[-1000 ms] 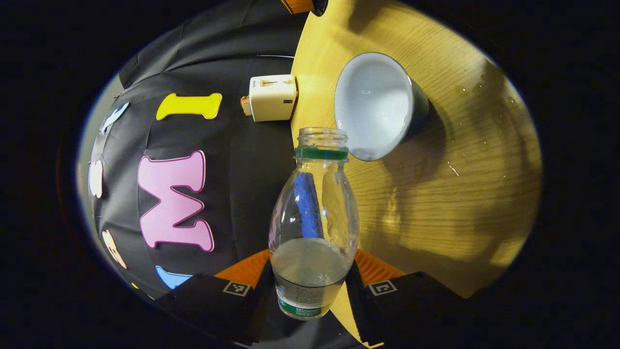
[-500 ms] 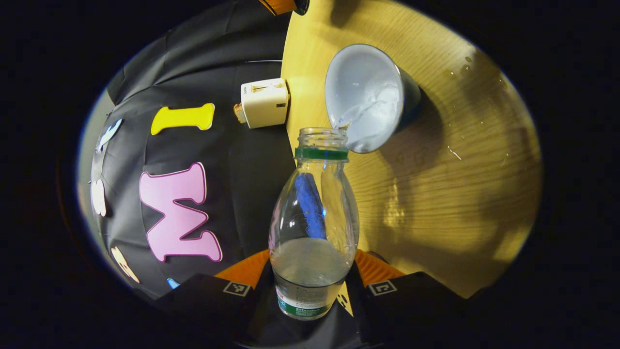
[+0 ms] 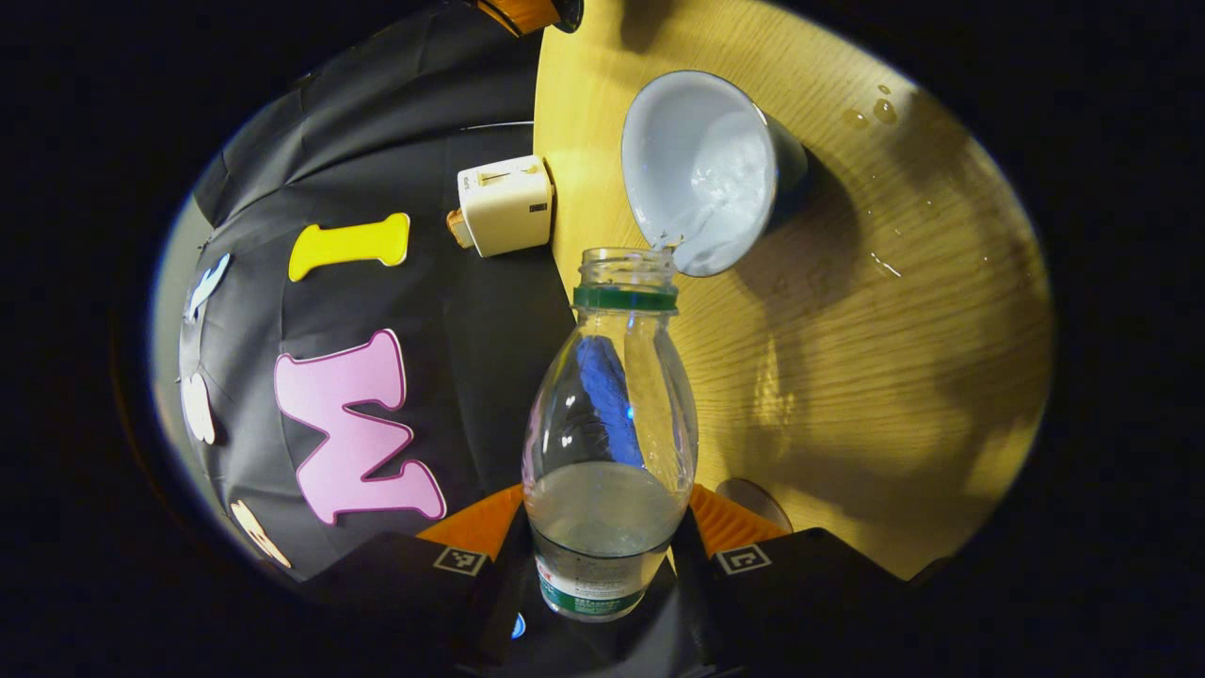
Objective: Open the teacup lid with one hand, grasp the water bottle and pour water into the teacup with the other hand; after pouring, place the water bottle on the coaster and then close the teacup lid.
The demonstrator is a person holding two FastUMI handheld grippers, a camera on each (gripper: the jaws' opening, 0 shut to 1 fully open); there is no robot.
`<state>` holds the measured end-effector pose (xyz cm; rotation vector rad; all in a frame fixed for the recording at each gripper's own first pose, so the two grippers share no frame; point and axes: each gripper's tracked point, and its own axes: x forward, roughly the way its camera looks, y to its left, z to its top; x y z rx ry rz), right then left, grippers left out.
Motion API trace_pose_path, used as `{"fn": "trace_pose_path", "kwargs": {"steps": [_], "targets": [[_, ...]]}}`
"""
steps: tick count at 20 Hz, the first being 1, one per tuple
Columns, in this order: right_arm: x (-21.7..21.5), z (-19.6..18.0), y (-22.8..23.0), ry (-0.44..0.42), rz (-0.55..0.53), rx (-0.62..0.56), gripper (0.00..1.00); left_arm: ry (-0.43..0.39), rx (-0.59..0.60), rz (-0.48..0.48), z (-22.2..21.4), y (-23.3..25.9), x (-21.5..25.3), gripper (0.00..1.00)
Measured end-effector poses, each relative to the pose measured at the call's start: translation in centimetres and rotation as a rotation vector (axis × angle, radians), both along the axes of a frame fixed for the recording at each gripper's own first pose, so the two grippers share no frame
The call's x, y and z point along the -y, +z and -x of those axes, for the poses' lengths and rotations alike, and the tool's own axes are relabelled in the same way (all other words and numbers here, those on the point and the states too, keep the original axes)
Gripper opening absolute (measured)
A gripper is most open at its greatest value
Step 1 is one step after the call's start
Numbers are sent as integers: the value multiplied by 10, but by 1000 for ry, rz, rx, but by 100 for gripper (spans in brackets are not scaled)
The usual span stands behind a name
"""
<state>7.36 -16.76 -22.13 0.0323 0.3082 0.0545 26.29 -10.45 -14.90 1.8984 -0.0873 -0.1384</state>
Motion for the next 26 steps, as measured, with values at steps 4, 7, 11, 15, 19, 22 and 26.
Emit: {"fn": "trace_pose_path", "kwargs": {"steps": [4, 7, 11, 15, 19, 22, 26], "targets": [[1, 1, -1, 6, 6, -1, 22, -14, 13, -43, -2, 3, 5, 73], [2, 1, -1, 7, 7, 1, 29, -29, 19, -82, -2, 9, 9, 74], [4, 4, -4, 7, 0, -4, 19, -45, 25, -128, -4, 14, 17, 73], [5, 5, -2, 8, -8, -3, 19, -48, 25, -196, -3, 18, 19, 73], [8, 5, -1, 6, -20, -3, 24, -60, 35, -236, -2, 24, 25, 73], [8, 7, 1, 13, -26, -2, 24, -71, 43, -266, -4, 25, 26, 73], [8, 6, 3, 18, -29, 0, 19, -76, 46, -316, 0, 29, 31, 73]]}}
